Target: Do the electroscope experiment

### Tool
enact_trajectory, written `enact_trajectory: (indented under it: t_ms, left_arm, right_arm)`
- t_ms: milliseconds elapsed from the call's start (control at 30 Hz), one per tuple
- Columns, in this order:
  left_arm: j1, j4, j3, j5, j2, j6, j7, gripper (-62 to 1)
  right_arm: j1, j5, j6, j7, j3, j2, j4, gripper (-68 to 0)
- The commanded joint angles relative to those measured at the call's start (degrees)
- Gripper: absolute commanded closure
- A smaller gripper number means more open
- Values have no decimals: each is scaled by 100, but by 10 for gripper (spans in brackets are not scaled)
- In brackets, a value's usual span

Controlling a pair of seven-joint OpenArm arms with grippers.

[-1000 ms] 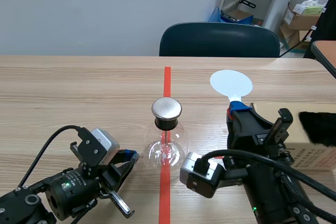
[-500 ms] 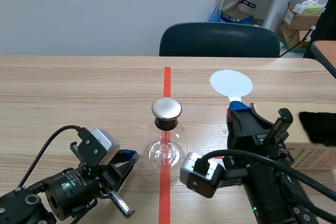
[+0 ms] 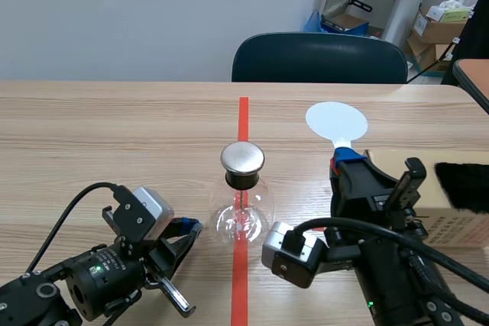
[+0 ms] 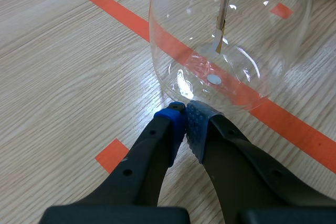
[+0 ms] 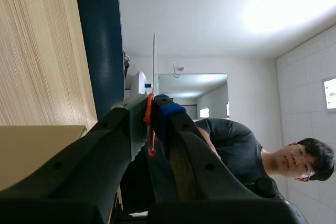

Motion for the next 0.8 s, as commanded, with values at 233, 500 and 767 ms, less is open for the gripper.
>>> enact_trajectory:
  t_ms: [233,500,767]
  left_arm:
    - [-4,109,-24,-37,2,-11,-103,-44]
    - [-4,109,-24,-37,2,-11,-103,-44]
    - [-4,109,-24,-37,2,-11,-103,-44]
  right_arm:
    - [52,-4,-59,4,15,31,74,-17]
    - [52,-4,-59,0,15,31,74,-17]
    - [52,-4,70,-28,17,33,74,-17]
